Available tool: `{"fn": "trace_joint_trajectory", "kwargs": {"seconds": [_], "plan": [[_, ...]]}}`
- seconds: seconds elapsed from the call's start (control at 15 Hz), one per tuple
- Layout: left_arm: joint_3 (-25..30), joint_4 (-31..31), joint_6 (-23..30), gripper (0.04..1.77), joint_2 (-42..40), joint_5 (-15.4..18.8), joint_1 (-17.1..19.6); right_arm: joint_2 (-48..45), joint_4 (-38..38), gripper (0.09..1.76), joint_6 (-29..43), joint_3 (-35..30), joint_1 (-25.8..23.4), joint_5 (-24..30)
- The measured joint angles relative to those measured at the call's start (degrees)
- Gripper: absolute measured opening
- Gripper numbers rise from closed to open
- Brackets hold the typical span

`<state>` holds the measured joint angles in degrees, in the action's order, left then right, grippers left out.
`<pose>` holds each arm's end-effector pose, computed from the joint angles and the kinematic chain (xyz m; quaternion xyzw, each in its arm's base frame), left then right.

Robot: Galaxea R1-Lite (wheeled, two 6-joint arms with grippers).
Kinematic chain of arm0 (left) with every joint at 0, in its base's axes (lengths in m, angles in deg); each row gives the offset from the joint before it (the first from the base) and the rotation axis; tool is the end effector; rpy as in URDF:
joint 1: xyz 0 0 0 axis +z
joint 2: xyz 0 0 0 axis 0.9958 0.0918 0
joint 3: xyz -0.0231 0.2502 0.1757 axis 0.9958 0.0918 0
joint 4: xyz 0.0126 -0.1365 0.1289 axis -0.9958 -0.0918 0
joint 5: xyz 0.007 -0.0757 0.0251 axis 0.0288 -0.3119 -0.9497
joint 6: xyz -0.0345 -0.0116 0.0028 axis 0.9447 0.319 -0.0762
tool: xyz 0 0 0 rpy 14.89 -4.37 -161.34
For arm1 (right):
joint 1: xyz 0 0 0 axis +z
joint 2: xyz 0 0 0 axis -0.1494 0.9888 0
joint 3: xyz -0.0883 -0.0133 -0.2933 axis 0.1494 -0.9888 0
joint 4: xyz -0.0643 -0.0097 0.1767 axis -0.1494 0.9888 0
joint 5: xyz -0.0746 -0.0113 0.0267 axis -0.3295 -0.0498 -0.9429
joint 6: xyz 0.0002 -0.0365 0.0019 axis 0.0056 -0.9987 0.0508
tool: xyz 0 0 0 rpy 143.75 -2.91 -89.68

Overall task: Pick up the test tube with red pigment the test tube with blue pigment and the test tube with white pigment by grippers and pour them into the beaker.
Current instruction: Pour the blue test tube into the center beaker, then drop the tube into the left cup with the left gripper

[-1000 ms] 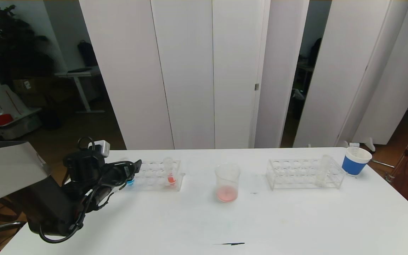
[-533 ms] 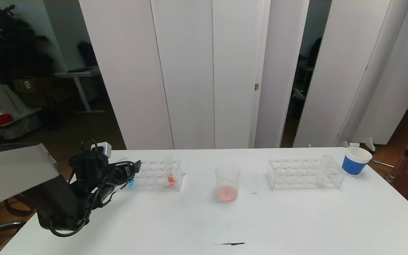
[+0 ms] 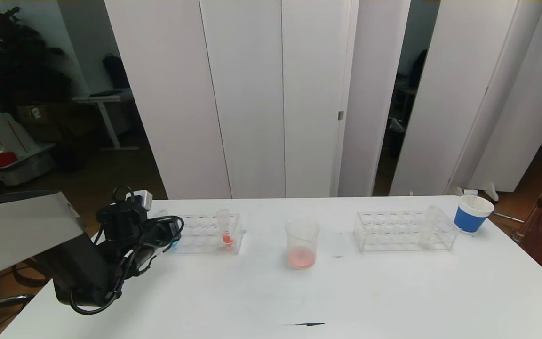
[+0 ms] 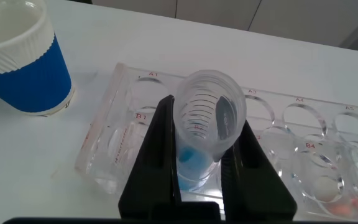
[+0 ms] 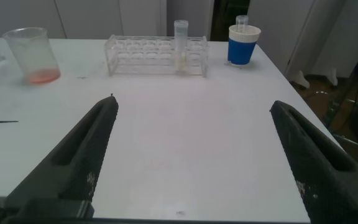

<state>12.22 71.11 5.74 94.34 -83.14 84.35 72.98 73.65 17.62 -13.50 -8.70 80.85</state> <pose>0.3898 0.0019 0.0348 -0.0640 0.1443 0.0699 0.9850 -0.0176 -0.0002 0.0760 0.0055 -0.0036 -0.0043 1.0000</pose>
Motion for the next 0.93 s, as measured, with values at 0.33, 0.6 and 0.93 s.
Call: {"fn": "trace_joint_trajectory", "kwargs": {"seconds": [0.33,0.6,0.93], "plan": [[-0.07,-0.09,0.2,0.58,-0.11,-0.06,-0.06,0.0,0.0,1.75,0.0,0.0,0.0,0.02],[-0.35,-0.69,0.2,0.58,-0.67,-0.02,-0.06,0.0,0.0,1.75,0.0,0.0,-0.02,0.05],[-0.35,-0.91,-0.89,0.58,-3.15,0.2,-0.04,0.0,0.02,1.75,0.0,0.0,-0.02,0.0]]}}
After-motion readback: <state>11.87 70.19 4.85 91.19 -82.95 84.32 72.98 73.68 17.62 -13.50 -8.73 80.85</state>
